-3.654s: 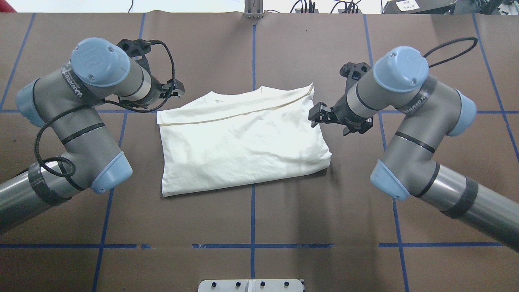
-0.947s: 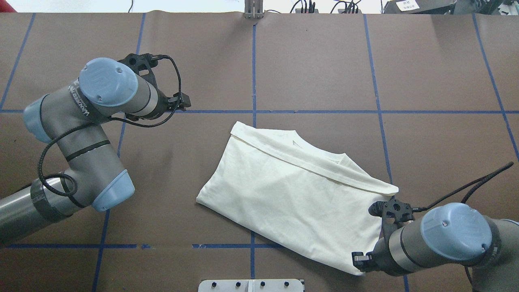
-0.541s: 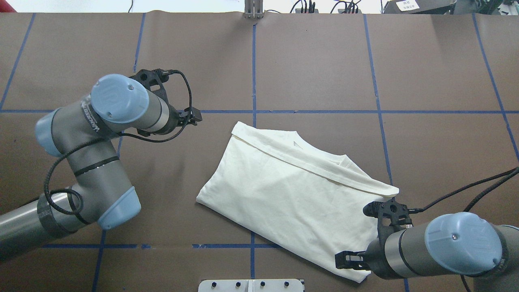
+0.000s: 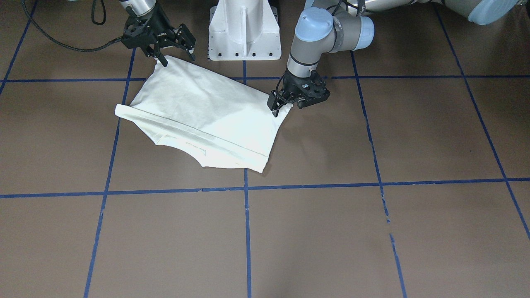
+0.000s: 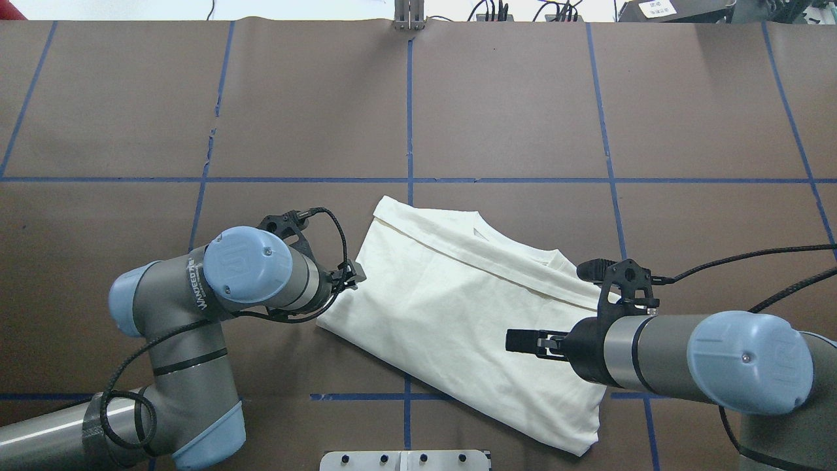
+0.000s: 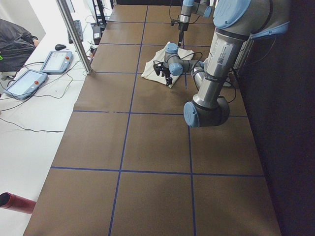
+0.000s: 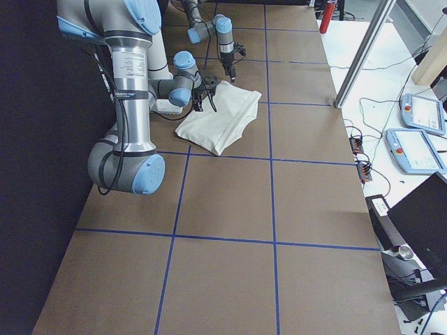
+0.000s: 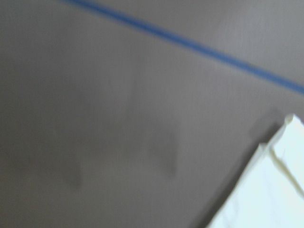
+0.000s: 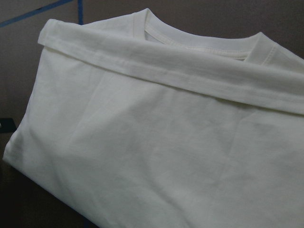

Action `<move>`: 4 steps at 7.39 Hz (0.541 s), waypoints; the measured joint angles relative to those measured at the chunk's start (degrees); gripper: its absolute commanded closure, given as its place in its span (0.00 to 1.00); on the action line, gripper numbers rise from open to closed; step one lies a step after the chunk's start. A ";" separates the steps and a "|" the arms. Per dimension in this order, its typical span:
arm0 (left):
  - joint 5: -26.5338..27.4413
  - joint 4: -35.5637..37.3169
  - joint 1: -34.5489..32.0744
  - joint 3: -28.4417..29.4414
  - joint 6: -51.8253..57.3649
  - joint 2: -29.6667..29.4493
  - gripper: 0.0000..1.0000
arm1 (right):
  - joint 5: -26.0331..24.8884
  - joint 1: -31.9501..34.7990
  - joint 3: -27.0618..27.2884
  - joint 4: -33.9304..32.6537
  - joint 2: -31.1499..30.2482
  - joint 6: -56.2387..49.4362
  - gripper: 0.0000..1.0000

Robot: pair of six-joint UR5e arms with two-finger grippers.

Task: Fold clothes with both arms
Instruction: 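Move the left gripper to the shirt's near edge while the right gripper repositions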

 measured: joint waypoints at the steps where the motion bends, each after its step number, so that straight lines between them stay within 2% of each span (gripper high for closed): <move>1: 0.01 0.01 0.57 0.13 -0.72 0.41 0.32 | -0.24 0.49 -0.08 0.09 0.72 0.00 0.00; 2: -0.01 0.04 0.76 0.14 -1.02 0.55 0.71 | -0.33 0.84 -0.14 0.13 1.20 -0.02 0.00; 3: -0.06 0.08 0.81 0.03 -1.39 0.53 0.92 | -0.31 1.21 -0.21 0.13 1.41 -0.06 0.00; 4: -0.10 0.08 0.87 -0.01 -1.85 0.47 1.00 | -0.17 1.58 -0.25 0.11 1.48 -0.07 0.00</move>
